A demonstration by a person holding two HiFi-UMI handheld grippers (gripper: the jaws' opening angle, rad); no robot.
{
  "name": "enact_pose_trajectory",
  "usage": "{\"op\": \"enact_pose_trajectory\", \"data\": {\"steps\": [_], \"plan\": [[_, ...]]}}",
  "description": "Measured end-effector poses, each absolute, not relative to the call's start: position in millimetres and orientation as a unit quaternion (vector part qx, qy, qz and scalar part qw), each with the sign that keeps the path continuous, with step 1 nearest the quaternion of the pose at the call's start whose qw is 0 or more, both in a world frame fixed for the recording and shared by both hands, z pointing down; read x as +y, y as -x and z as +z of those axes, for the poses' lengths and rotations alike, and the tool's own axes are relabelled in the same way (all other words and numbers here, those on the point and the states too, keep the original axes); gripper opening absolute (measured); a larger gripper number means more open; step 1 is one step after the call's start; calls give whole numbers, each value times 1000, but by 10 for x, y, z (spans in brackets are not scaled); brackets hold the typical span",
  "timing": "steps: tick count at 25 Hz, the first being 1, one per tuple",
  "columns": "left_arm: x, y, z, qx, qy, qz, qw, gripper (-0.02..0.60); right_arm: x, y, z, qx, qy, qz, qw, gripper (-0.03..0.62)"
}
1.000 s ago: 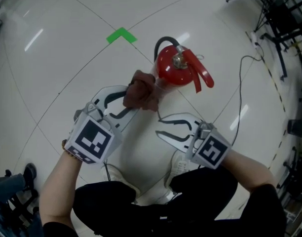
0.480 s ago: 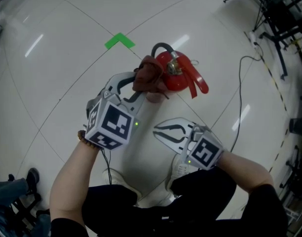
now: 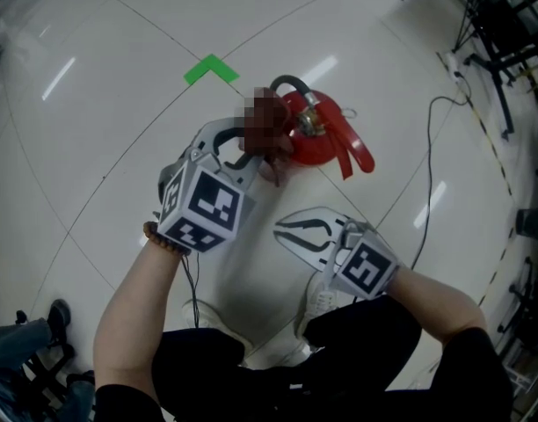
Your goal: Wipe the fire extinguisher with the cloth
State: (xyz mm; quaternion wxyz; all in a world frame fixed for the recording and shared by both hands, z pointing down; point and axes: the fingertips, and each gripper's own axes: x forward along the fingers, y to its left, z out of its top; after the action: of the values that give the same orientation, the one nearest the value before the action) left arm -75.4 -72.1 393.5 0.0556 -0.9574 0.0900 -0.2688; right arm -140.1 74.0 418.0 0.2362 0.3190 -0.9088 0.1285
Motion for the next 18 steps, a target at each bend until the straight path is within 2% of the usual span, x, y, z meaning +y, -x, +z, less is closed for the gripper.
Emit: {"op": "enact_pose_trajectory", "data": {"steps": [18], "plan": [[-966, 669, 4575, 83, 944, -315, 46, 107, 640, 1194, 4274, -899, -345, 144, 229, 31]]}}
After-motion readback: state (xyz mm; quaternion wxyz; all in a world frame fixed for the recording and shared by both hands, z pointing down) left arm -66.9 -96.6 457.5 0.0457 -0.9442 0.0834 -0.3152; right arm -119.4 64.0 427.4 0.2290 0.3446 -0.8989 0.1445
